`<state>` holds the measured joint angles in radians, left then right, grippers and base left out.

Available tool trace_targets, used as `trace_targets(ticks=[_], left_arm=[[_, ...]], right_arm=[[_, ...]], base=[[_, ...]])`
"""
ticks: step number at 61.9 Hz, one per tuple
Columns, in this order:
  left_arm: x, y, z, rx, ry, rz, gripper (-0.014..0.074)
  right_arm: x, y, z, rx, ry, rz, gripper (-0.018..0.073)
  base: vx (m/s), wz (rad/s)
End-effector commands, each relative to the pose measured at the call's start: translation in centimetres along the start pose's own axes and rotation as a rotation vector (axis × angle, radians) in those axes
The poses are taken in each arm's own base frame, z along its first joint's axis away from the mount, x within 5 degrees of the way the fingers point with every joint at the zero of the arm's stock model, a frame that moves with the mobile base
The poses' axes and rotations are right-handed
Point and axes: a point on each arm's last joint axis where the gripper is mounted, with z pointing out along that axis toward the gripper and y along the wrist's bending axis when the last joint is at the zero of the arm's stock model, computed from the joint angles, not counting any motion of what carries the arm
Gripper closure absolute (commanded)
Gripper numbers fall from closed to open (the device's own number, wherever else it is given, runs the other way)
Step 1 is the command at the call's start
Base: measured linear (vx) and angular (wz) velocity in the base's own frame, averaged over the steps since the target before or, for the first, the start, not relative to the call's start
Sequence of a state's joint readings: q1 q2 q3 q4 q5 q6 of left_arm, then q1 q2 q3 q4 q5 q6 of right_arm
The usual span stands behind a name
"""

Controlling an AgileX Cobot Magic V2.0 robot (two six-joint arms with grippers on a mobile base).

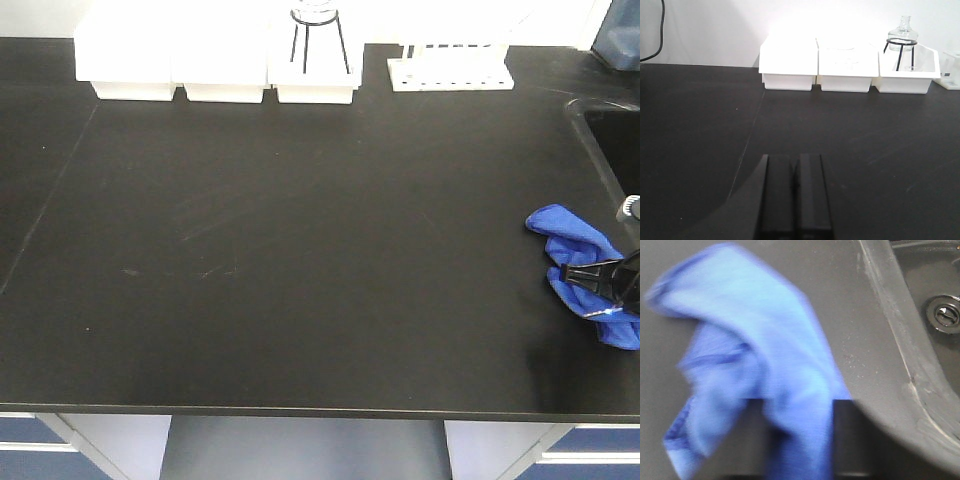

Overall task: Wipe right workspace with blue cloth
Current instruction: 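Lower the right gripper onto the blue cloth and close on it, then lift the blue cloth up off the counter with the right gripper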

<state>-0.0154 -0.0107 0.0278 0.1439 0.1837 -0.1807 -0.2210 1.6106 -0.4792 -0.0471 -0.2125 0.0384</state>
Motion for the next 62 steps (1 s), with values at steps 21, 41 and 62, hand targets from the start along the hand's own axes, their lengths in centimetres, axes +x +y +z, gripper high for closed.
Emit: trace_targets(ticks=[21,41,62], left_arm=[[0.2,-0.1,0.1,0.01,-0.065,-0.008,0.0602],[0.2,-0.1,0.1,0.01,-0.065,-0.008,0.0602],[0.2,-0.1,0.1,0.01,-0.065,-0.008,0.0602]], right_arm=[[-4.9,0.0,-9.8,0.023,-0.335,-0.113,0.0565],[-4.1,-0.1,-18.7,0.048,-0.535,-0.06,0.0561],[-2.1,2.1,-22.8,-0.126,-0.609,-0.123,0.0561]], base=[[0.0,0.0],[0.0,0.0],[0.0,0.0]])
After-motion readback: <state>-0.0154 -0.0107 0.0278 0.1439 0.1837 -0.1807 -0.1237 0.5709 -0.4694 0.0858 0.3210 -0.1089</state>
